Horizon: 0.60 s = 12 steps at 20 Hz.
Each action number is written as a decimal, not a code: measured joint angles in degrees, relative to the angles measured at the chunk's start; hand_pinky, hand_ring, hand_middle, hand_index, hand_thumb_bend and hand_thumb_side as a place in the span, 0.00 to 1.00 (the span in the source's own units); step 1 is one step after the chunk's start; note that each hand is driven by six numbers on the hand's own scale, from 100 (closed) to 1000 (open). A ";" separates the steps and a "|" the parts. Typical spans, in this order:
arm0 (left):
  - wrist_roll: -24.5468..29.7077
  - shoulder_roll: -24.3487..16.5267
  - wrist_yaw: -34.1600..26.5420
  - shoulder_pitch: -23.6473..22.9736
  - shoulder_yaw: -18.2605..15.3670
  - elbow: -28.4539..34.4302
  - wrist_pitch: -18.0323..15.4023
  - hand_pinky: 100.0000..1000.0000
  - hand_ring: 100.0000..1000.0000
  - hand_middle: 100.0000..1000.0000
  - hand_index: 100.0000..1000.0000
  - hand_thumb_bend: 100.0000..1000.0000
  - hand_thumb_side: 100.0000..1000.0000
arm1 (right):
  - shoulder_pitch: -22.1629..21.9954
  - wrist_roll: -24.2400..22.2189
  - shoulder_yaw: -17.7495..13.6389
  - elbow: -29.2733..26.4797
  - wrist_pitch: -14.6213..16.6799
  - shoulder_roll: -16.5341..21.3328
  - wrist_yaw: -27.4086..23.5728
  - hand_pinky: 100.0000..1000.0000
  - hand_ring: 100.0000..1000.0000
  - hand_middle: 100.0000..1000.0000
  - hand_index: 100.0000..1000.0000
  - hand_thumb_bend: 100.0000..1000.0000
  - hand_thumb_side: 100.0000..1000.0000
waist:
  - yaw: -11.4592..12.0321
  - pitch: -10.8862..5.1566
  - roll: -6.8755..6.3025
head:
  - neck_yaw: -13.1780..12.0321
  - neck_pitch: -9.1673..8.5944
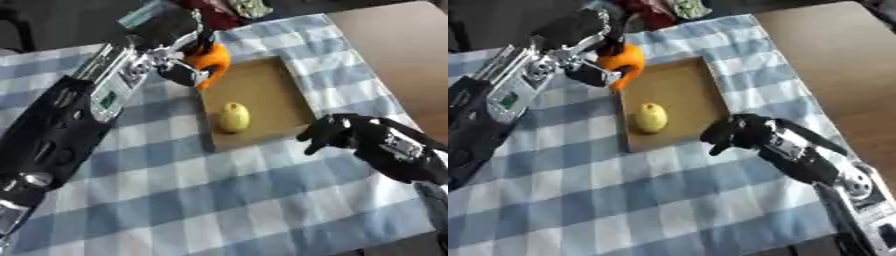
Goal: Pick up objects on the table and place them in the box.
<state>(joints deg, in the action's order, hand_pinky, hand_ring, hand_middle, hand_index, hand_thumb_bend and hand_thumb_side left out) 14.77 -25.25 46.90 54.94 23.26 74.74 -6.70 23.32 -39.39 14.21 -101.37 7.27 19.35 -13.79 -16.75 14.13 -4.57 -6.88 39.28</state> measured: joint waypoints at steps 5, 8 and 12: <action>0.57 1.80 0.11 -0.49 0.89 -1.73 -1.17 0.47 0.31 0.22 0.39 0.21 0.00 | 0.39 -0.17 0.27 0.00 -0.02 -0.06 -0.02 0.71 0.83 0.73 0.72 0.00 1.00 | -0.54 0.10 0.01 | -0.26 -0.08; 0.56 2.17 0.60 -0.56 0.90 -2.67 -1.54 0.50 0.38 0.33 0.50 0.31 0.00 | 0.40 -0.17 0.28 0.00 -0.02 -0.26 -0.02 0.71 0.83 0.73 0.72 0.00 1.00 | -0.58 0.25 0.01 | -0.28 -0.11; -0.17 2.17 1.62 -0.74 0.53 -3.49 -1.53 0.55 0.46 0.45 0.69 0.47 0.00 | 0.40 -0.18 0.28 0.00 -0.03 -0.42 -0.02 0.71 0.83 0.73 0.72 0.00 1.00 | -0.65 0.38 0.01 | -0.31 -0.13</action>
<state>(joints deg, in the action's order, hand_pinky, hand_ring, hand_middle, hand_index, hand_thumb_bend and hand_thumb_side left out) 14.60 -23.08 48.52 54.20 23.79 71.25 -8.23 23.72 -39.58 14.49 -101.37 7.25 18.93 -13.81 -17.40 14.51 -4.56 -7.19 39.15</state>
